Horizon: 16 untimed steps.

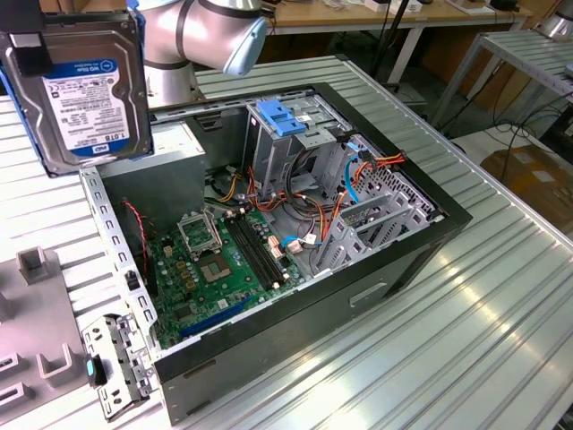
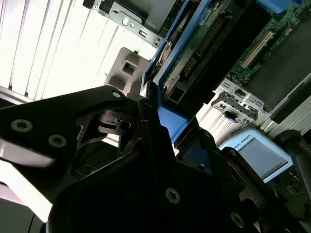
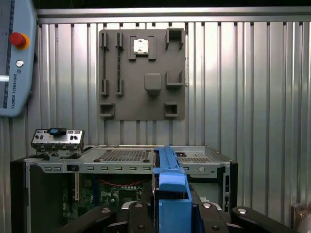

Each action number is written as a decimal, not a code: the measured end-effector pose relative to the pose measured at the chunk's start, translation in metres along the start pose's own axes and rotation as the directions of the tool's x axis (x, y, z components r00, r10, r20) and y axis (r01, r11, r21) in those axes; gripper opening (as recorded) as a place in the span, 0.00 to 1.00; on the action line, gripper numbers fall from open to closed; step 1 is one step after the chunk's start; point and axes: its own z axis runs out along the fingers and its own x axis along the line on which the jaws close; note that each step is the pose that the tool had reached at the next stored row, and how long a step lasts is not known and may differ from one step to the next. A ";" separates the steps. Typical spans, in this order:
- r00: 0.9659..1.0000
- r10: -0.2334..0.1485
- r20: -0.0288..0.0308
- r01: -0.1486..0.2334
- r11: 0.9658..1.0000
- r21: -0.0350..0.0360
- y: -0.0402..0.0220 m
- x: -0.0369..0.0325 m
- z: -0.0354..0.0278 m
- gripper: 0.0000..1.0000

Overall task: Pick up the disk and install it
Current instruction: 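Pick up the disk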

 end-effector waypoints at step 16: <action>1.000 0.000 0.000 0.000 1.000 -0.001 -0.0535 0.0007 0.0007 0.37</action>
